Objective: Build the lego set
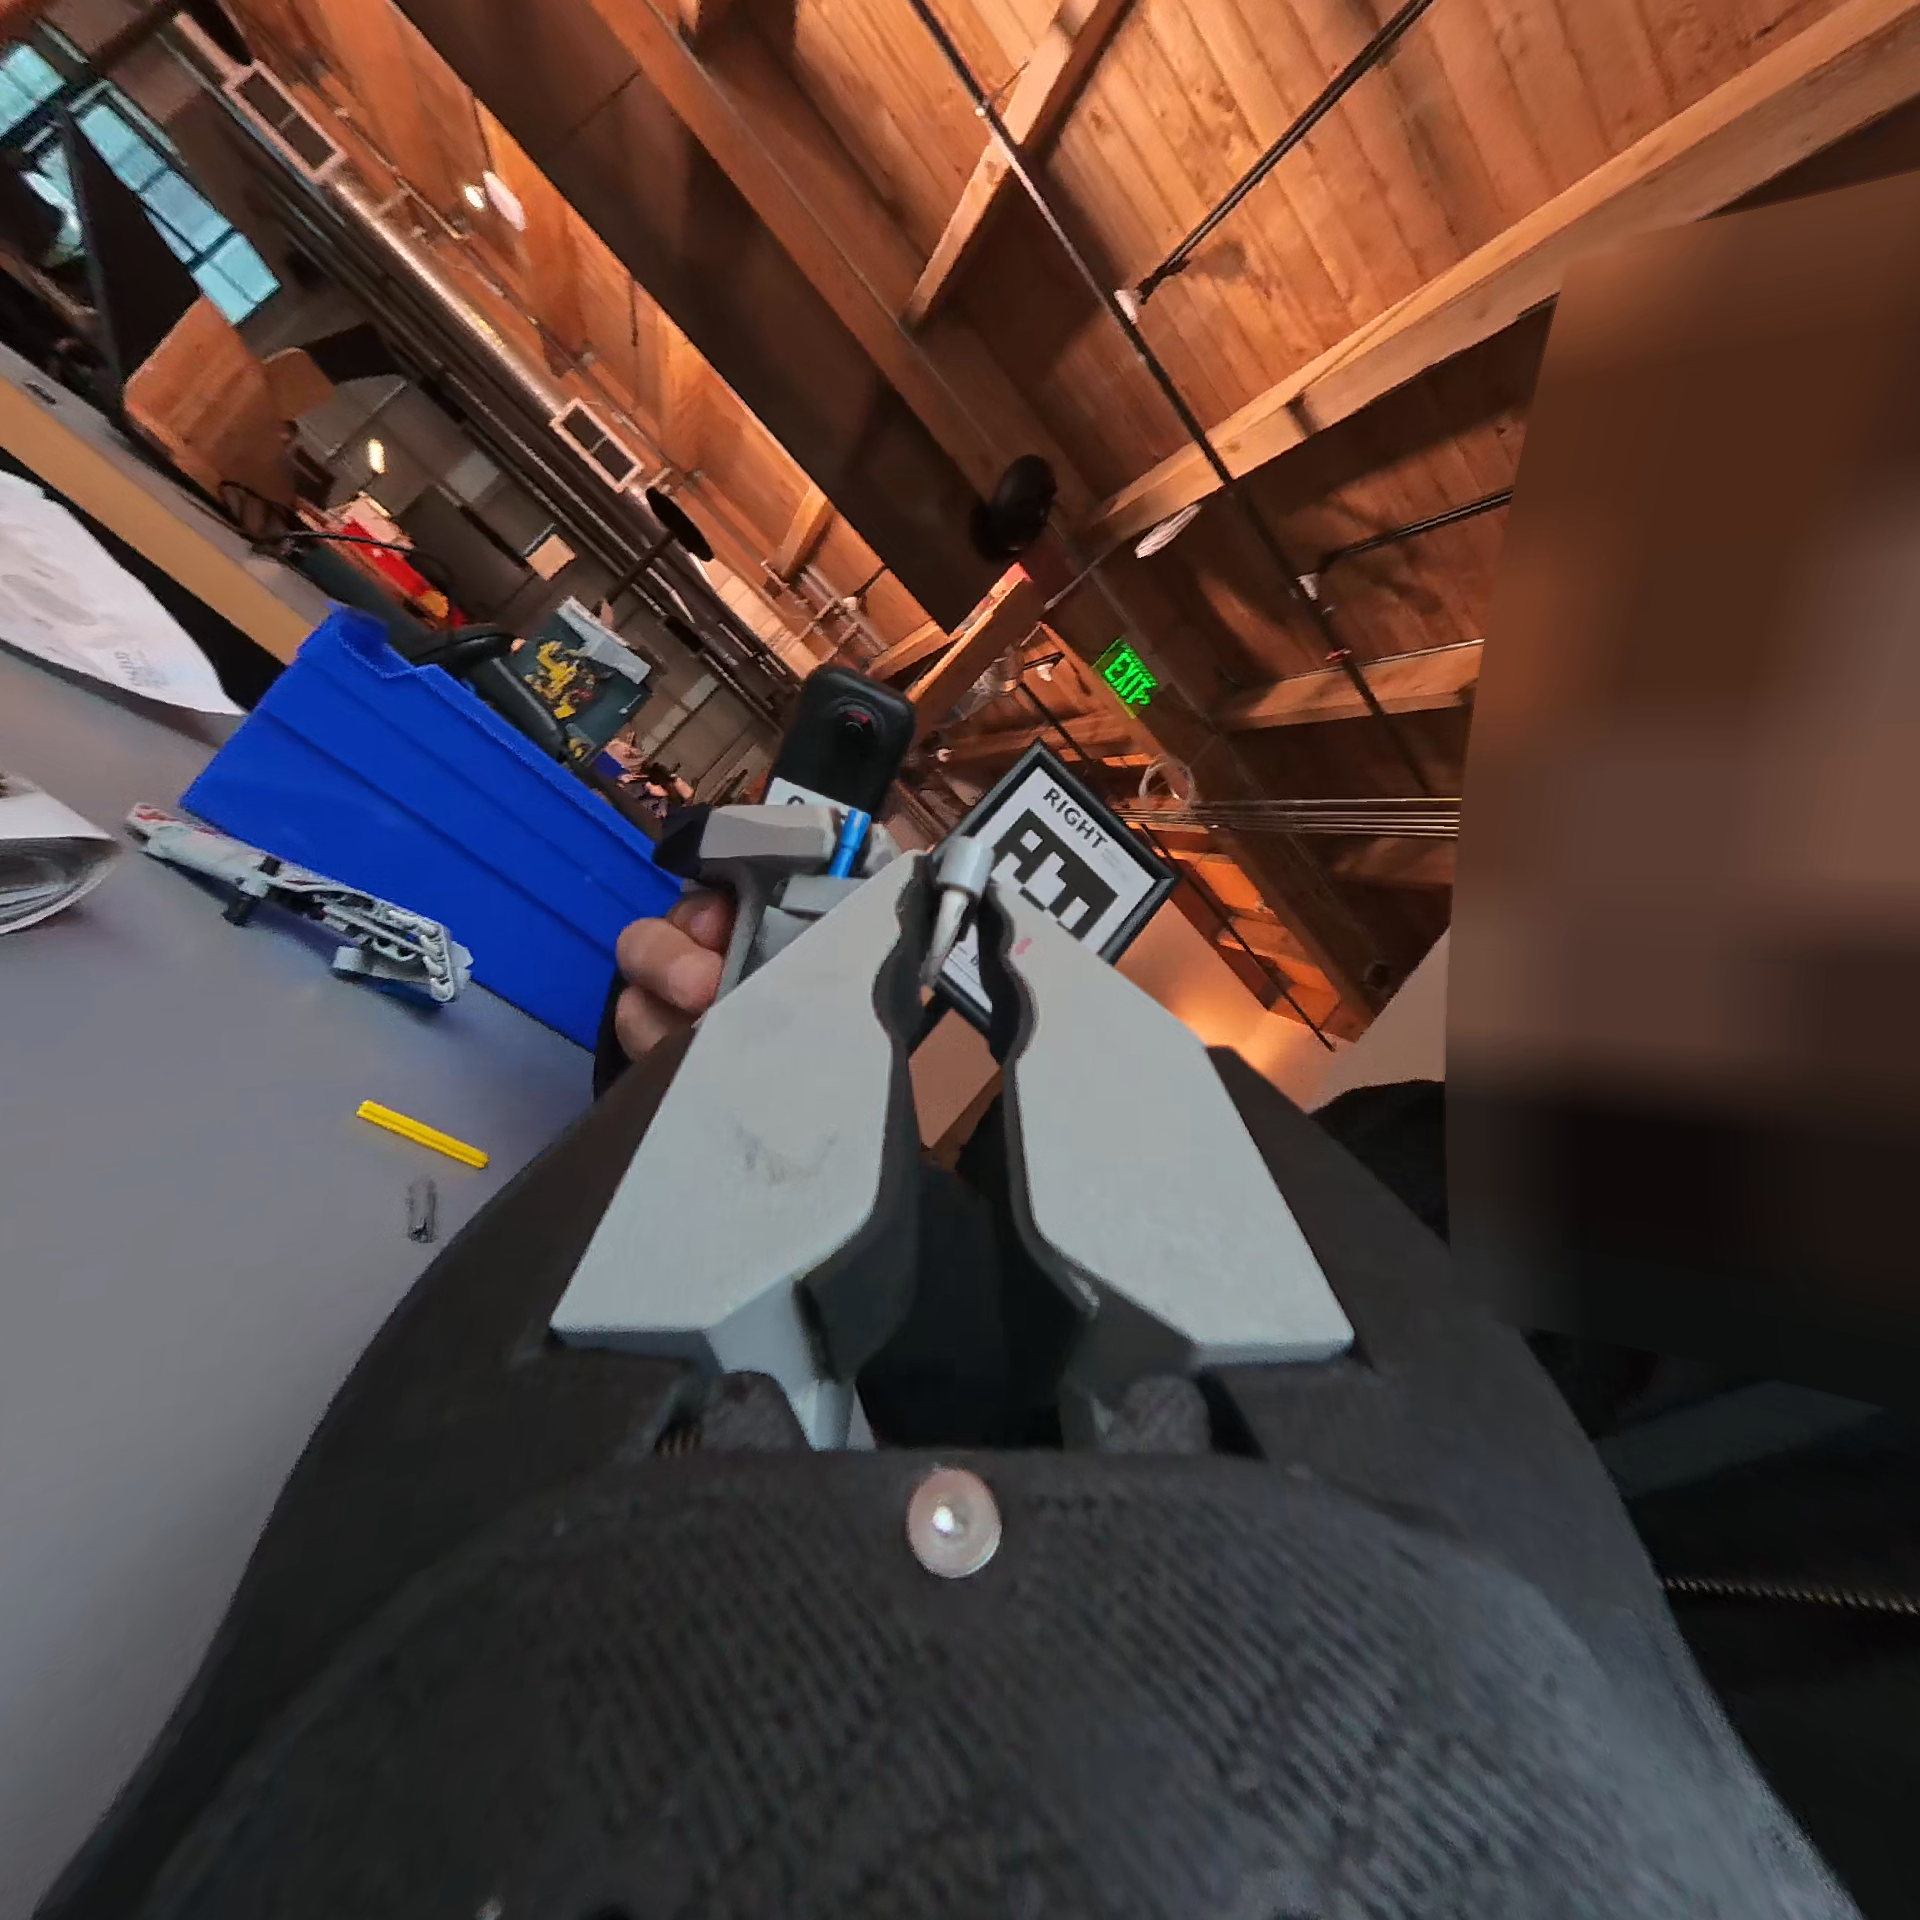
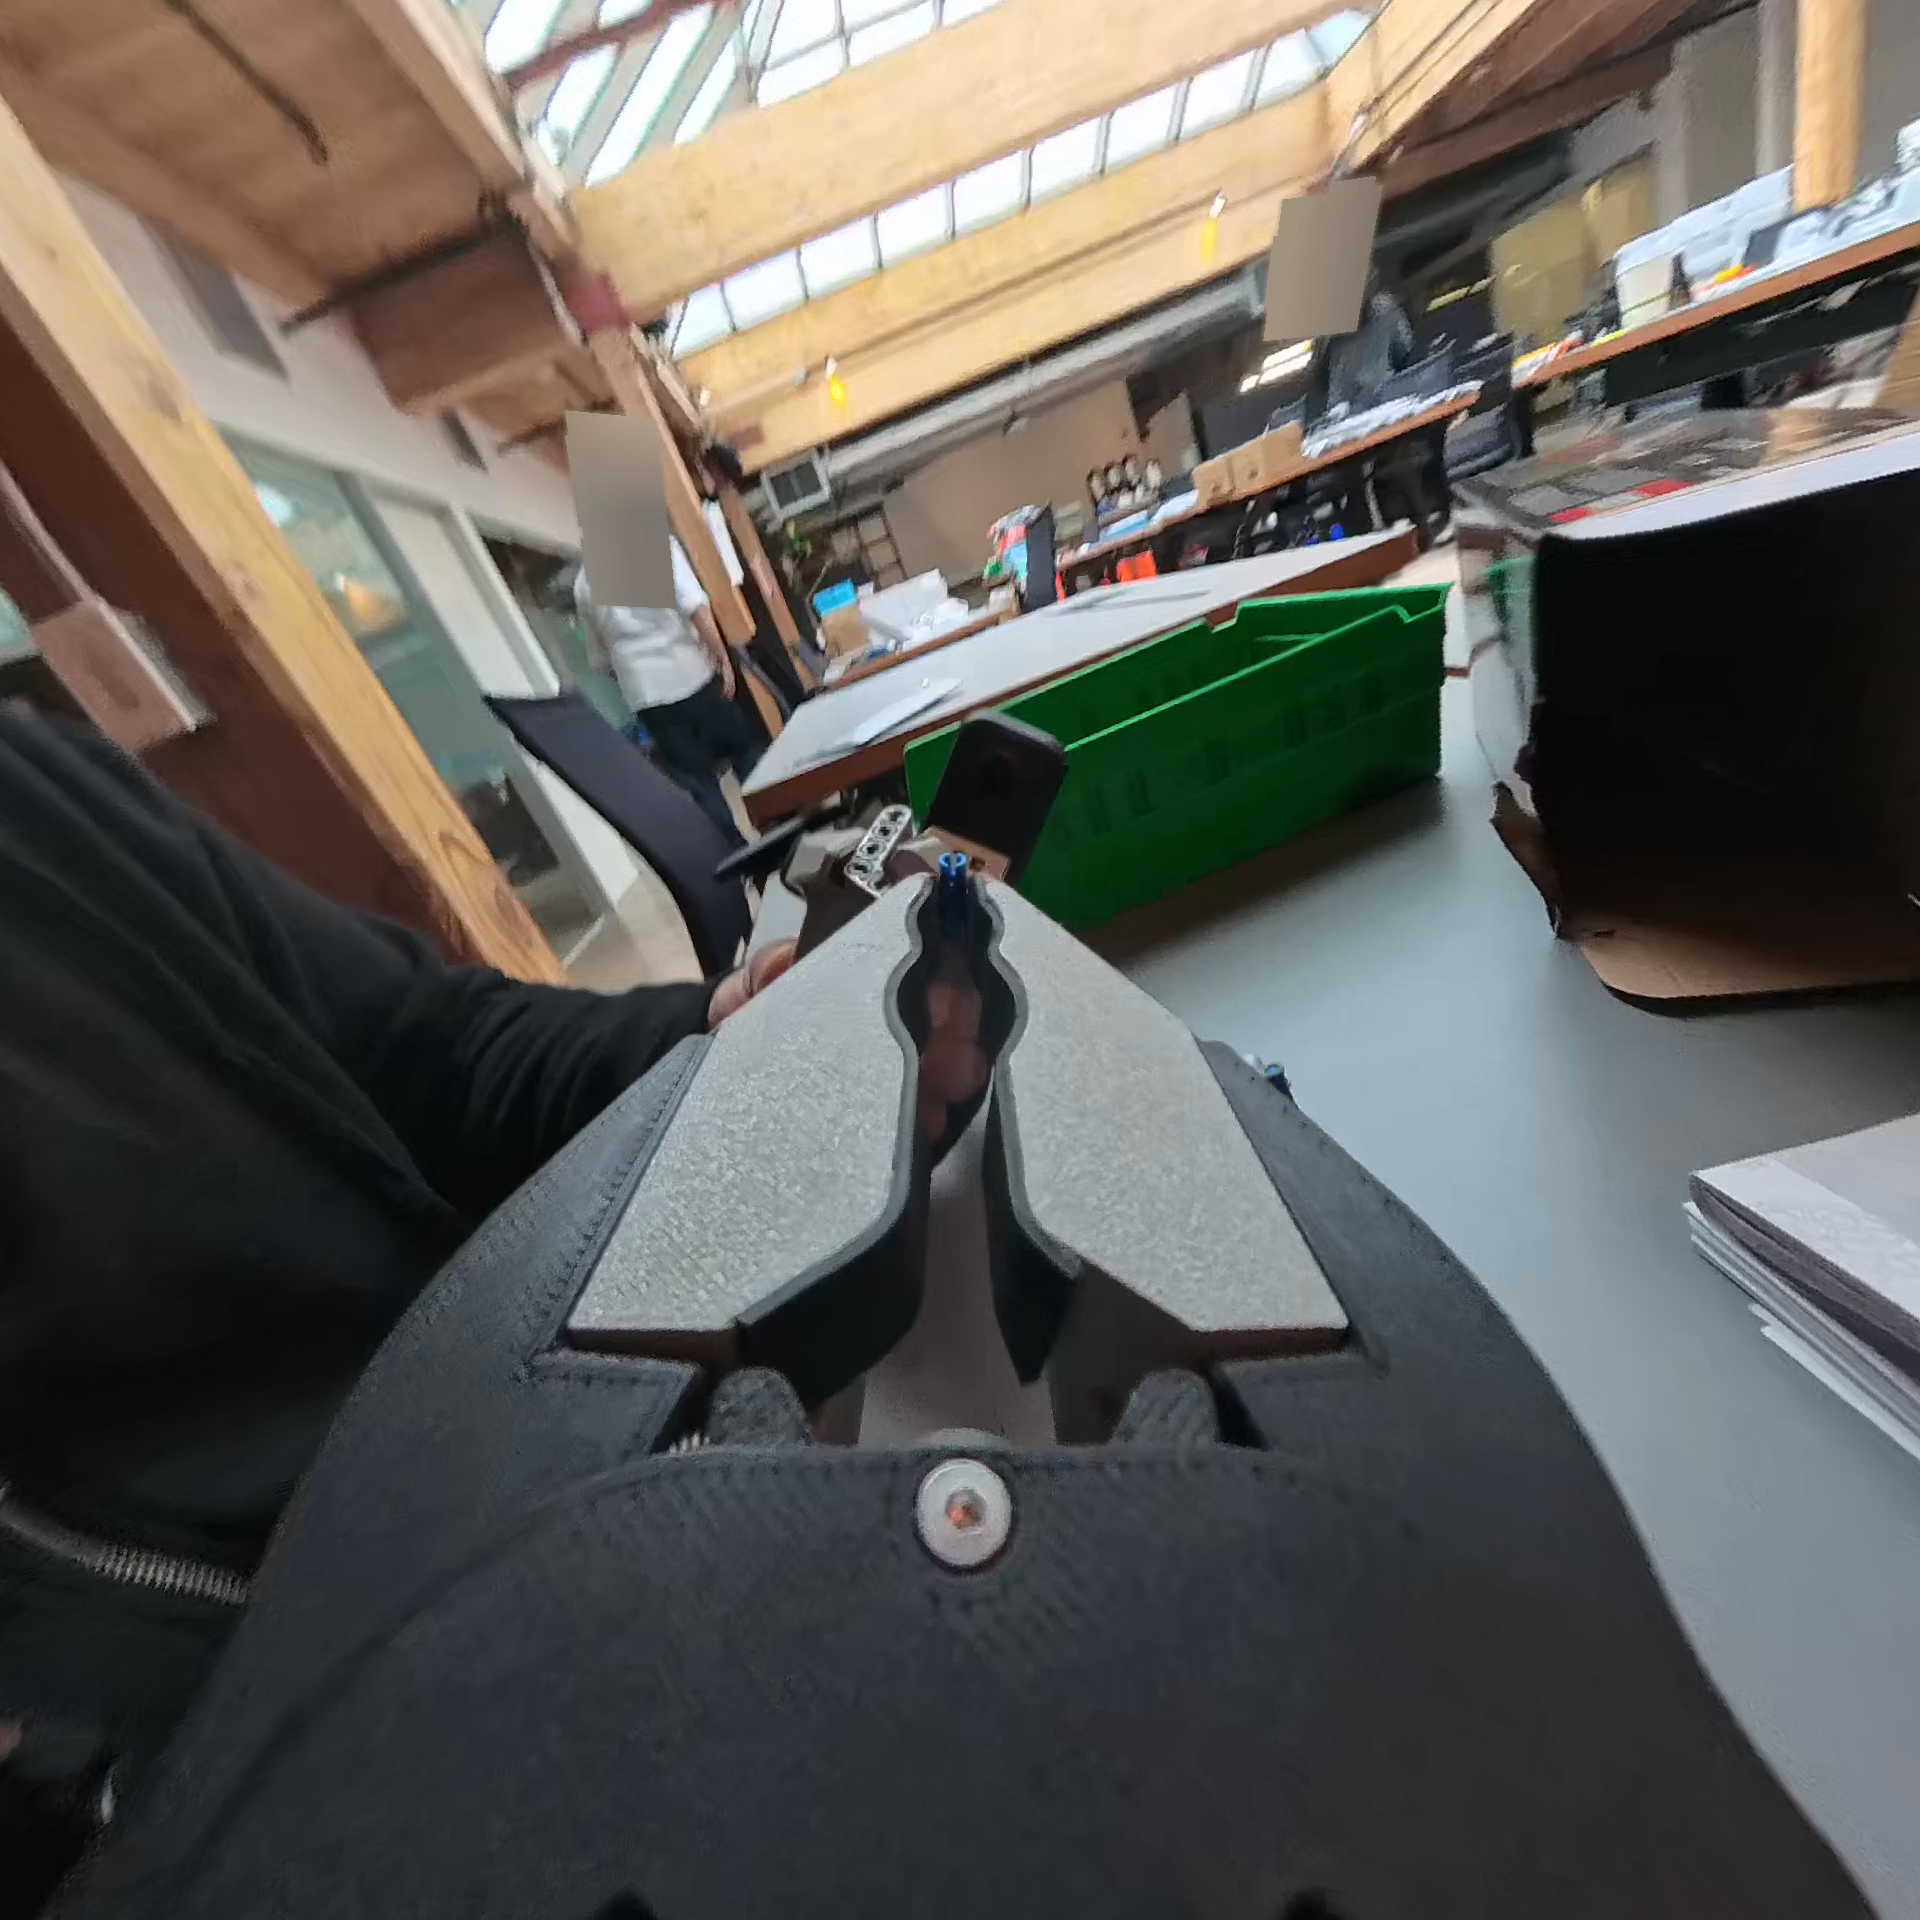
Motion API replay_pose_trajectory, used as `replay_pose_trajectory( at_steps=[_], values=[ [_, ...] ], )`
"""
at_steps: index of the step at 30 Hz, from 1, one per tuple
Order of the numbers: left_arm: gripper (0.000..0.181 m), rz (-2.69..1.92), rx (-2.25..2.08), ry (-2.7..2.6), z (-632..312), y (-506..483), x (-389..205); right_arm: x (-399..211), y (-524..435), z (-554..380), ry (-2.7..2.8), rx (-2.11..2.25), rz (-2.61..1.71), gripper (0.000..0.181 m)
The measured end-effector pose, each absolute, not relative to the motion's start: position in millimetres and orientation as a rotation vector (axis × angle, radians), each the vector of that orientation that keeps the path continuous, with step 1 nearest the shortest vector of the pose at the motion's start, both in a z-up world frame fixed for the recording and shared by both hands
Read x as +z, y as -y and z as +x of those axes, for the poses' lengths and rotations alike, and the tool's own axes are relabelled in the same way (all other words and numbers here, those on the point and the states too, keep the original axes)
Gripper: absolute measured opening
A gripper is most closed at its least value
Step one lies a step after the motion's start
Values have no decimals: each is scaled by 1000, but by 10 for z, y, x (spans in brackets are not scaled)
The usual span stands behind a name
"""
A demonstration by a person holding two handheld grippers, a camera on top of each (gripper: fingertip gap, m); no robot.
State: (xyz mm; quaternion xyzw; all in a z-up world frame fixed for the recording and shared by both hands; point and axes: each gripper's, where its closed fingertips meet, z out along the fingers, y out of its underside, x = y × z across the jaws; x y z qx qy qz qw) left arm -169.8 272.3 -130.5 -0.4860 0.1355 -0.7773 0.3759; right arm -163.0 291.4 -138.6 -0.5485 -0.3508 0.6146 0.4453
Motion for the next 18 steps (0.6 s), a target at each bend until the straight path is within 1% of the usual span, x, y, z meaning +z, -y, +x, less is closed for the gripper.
replay_pose_trajectory(
  at_steps=[1,2,4,5,6,8,11,13,14,15,16,18],
  values=[
    [7,-1254,-1989,-342,-1694,-2731,-1309,-1374,-2932,-1625,828,1528,-1354,0],
    [7,-1265,-1978,-340,-1692,-2740,-1314,-1347,-2965,-1603,775,1527,-1342,1],
    [6,-1421,-1870,-443,-1603,-2705,-1557,-1086,-3259,-1224,500,1543,-1228,0],
    [5,-1448,-1851,-432,-1592,-2710,-1640,-1058,-3372,-1086,466,1531,-1222,0],
    [5,-1393,-1904,-418,-1607,-2684,-1546,-1106,-3410,-1074,505,1530,-1264,0],
    [5,-1369,-1835,-564,-1524,-2585,-1499,-1350,-3366,-1223,637,1536,-1461,0],
    [5,-1336,-1756,-836,-1405,-2341,-1506,-1776,-3227,-1329,962,1255,-1657,2],
    [5,-1448,-1563,-953,-1388,-2403,-1724,-2104,-3221,-1297,1142,1045,-1829,2],
    [5,-1488,-1495,-980,-1407,-2444,-1801,-2217,-3261,-1262,1178,949,-1882,3],
    [5,-1471,-1495,-984,-1441,-2457,-1779,-2305,-3307,-1236,1189,876,-1910,8],
    [5,-1448,-1502,-964,-1479,-2480,-1746,-2397,-3343,-1212,1200,823,-1936,8],
    [5,-1428,-1556,-924,-1538,-2503,-1703,-2556,-3362,-1197,1217,788,-1985,10]
  ],
)
